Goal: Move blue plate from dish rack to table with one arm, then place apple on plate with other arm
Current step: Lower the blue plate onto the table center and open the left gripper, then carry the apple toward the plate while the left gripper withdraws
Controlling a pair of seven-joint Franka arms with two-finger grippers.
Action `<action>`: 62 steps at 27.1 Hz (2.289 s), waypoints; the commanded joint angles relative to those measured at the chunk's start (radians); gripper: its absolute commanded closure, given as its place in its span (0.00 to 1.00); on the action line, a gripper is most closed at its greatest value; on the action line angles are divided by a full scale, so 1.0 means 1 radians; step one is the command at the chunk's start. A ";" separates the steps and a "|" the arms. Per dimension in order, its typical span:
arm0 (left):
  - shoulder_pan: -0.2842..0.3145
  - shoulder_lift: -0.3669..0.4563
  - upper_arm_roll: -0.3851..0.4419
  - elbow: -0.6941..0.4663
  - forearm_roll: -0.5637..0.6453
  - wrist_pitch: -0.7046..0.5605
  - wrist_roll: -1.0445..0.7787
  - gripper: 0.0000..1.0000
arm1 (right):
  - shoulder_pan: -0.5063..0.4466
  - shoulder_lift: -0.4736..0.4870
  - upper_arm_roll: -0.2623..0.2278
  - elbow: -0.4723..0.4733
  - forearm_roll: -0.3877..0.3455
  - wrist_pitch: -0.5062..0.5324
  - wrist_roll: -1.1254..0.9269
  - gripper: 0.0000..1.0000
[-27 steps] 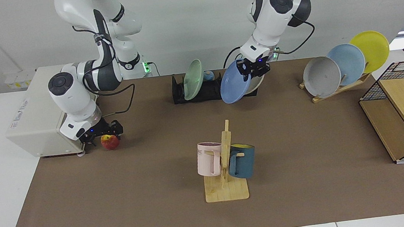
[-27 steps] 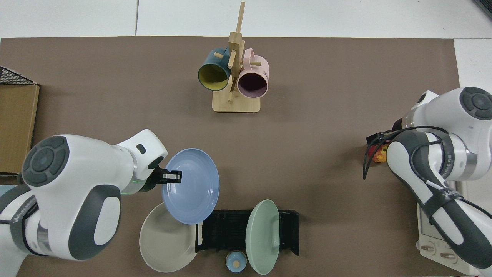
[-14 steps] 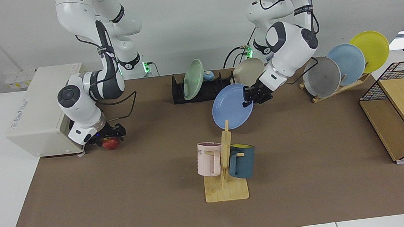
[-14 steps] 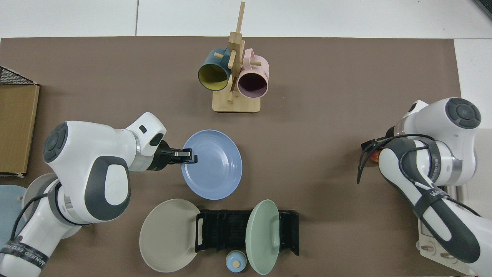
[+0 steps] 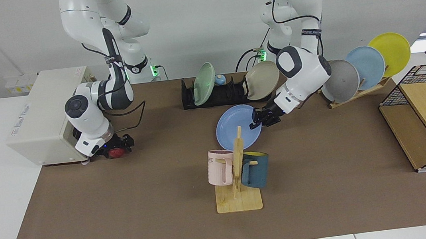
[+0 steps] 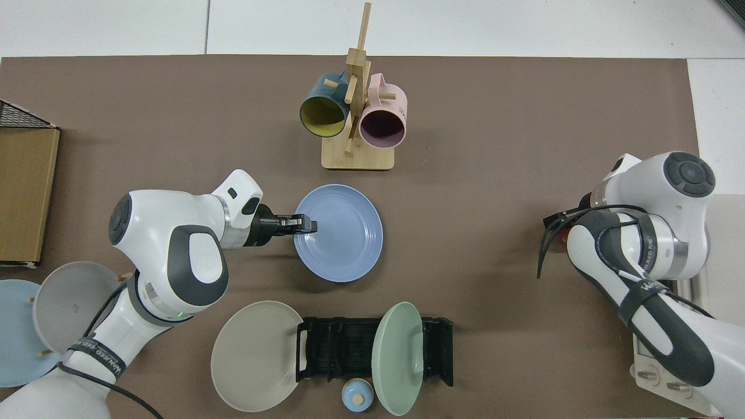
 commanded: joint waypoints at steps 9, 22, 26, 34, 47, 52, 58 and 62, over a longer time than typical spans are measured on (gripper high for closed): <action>-0.020 0.027 -0.048 0.009 -0.009 0.110 0.070 0.31 | -0.032 -0.013 0.011 -0.023 -0.011 0.006 -0.038 0.00; -0.010 -0.048 -0.040 0.008 0.037 0.018 -0.022 0.29 | -0.019 -0.014 0.011 -0.012 0.027 -0.049 -0.003 1.00; -0.005 -0.149 0.004 0.018 0.150 -0.137 -0.146 0.29 | -0.016 -0.016 0.014 0.010 0.030 -0.069 0.003 1.00; -0.019 -0.318 0.075 0.116 0.590 -0.462 -0.353 0.04 | 0.063 -0.049 0.015 0.143 0.035 -0.178 0.069 1.00; -0.057 -0.297 0.195 0.488 0.824 -0.840 -0.363 0.01 | 0.310 -0.068 0.015 0.273 0.026 -0.215 0.350 1.00; -0.071 -0.214 0.196 0.612 0.888 -0.909 -0.360 0.01 | 0.419 -0.056 0.013 0.301 0.026 -0.204 0.477 1.00; -0.076 -0.208 0.205 0.620 0.891 -0.886 -0.355 0.01 | 0.539 -0.005 0.015 0.307 0.040 -0.132 0.701 1.00; -0.094 -0.179 0.224 0.624 0.888 -0.878 -0.353 0.01 | 0.631 0.053 0.015 0.307 0.040 -0.065 0.834 1.00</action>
